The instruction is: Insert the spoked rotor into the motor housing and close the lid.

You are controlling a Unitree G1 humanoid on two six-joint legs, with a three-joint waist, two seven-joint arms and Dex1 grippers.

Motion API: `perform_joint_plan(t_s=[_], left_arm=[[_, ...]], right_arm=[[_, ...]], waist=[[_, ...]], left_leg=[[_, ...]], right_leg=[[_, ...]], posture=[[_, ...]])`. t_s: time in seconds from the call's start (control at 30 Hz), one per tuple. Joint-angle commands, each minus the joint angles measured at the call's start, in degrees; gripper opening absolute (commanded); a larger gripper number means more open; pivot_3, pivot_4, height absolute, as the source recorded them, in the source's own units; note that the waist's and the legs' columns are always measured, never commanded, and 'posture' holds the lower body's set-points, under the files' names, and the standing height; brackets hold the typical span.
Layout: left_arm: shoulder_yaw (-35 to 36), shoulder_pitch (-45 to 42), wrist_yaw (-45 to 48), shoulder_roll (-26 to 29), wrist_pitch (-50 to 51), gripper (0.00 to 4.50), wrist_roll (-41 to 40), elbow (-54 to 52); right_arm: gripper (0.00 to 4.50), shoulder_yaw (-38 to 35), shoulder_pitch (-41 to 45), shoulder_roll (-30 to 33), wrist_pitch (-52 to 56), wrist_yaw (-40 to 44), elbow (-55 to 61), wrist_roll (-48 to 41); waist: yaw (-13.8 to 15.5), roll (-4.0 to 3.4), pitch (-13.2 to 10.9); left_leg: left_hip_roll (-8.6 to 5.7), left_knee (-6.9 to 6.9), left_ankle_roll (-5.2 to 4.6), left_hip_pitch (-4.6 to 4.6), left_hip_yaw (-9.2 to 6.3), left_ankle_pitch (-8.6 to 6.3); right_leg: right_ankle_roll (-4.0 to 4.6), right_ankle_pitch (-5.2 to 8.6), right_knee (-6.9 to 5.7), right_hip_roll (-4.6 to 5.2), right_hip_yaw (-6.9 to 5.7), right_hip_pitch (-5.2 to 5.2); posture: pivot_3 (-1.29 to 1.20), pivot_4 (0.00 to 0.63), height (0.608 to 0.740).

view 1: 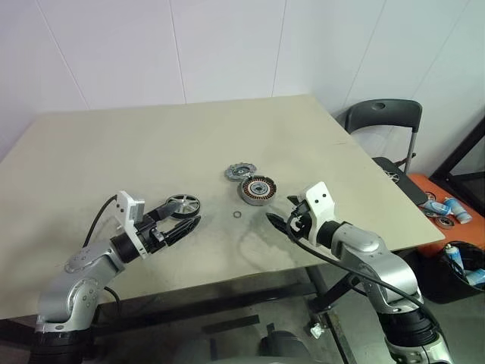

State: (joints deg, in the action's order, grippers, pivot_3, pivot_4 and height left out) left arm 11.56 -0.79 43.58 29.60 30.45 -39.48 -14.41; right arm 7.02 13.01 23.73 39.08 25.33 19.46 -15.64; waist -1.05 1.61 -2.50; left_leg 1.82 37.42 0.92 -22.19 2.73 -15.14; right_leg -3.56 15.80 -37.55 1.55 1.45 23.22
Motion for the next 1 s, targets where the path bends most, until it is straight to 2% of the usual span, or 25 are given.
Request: perform_joint_plan(t_s=[0.03, 0.23, 0.57, 0.83, 1.0], left_arm=[[0.80, -1.66, 0.23, -0.08, -1.10, 4.48, -0.34, -0.43], [0.91, 0.08, -1.05, -1.99, -2.42, 4.48, 0.42, -1.35], [0.89, 4.96, -5.34, -6.03, -4.91, 4.48, 1.93, -5.29], [1.77, 6.92, -7.48, -7.69, -5.64, 4.48, 1.05, -6.93], [1.06, 6.71, -9.20, -7.70, -4.92, 4.48, 1.29, -8.09]], right_arm=[[4.07, 1.44, 5.06, 0.82, -2.62, 2.47, -1.60, 1.60], [4.07, 6.69, 19.52, 2.11, -11.06, 10.14, -19.65, 7.55], [4.07, 13.49, 40.60, -0.87, -28.57, 28.45, -53.47, 14.67], [4.07, 17.16, 49.15, 0.34, -37.74, 43.19, -68.70, 20.70], [4.07, 18.96, 49.78, 0.13, -43.84, 44.08, -74.91, 25.71]], waist=[[-0.11, 0.00, 0.00], [-0.22, 0.00, 0.00], [-0.21, -0.01, 0.00], [-0.17, -0.03, 0.00], [-0.32, -0.05, 0.00]], left_leg=[[0.00, 0.02, 0.00, 0.02, 0.00, 0.00], [-0.01, 0.06, 0.00, 0.11, 0.05, 0.00], [-0.01, 0.01, 0.00, 0.07, 0.03, 0.00], [-0.01, 0.01, 0.01, 0.08, 0.02, 0.00], [0.00, 0.01, 0.02, 0.12, 0.02, 0.00]], right_leg=[[0.00, 0.00, -0.01, -0.01, 0.00, -0.01], [0.00, -0.01, -0.07, -0.01, 0.02, -0.07], [-0.03, -0.04, -0.12, 0.03, 0.02, 0.00], [-0.03, -0.05, -0.18, 0.12, 0.00, 0.01], [-0.01, -0.05, -0.25, 0.13, 0.01, 0.02]], posture=[[0.00, 0.000, 0.740], [0.00, 0.000, 0.740], [0.00, 0.000, 0.740], [0.00, 0.000, 0.740], [0.00, 0.000, 0.740]])
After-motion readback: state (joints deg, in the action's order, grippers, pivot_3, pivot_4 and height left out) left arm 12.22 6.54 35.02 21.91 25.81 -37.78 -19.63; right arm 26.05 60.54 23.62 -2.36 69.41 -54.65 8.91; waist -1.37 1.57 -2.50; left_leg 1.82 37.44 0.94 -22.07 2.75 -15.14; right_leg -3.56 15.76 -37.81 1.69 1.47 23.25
